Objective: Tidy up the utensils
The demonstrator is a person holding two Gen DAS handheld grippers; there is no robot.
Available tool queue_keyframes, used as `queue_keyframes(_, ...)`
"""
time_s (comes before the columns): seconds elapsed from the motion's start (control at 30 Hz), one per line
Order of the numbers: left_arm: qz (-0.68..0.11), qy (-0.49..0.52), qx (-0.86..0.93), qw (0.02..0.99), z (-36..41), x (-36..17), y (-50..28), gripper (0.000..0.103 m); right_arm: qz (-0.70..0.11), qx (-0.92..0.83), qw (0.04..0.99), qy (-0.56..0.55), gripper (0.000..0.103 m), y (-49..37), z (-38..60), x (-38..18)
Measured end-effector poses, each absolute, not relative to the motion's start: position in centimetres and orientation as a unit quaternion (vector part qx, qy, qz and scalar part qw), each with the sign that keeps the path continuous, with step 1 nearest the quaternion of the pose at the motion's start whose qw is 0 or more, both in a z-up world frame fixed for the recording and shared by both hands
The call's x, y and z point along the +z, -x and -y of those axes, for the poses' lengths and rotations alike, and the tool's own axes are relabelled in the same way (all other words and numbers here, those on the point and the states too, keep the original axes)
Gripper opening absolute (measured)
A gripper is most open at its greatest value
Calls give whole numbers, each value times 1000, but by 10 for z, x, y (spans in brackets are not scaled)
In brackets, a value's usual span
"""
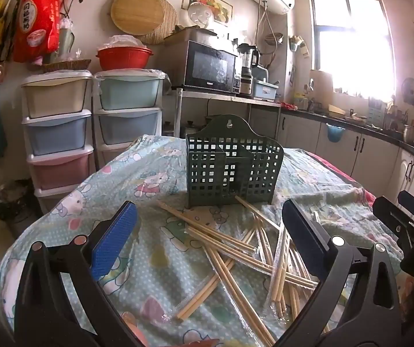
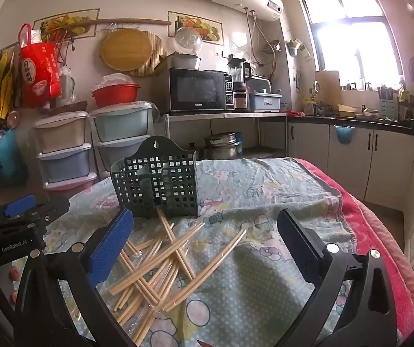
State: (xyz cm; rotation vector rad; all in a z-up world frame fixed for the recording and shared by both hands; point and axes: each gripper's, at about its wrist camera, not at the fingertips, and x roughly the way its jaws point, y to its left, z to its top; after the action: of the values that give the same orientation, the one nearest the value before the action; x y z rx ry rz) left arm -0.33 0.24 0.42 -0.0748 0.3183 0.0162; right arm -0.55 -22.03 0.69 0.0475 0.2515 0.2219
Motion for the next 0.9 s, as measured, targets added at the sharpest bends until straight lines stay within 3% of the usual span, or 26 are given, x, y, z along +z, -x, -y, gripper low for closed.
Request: queue_keyframes(0.9,-156,38,8,987,-3,5,4,93,-126,113,985,-22,97,7,218,7)
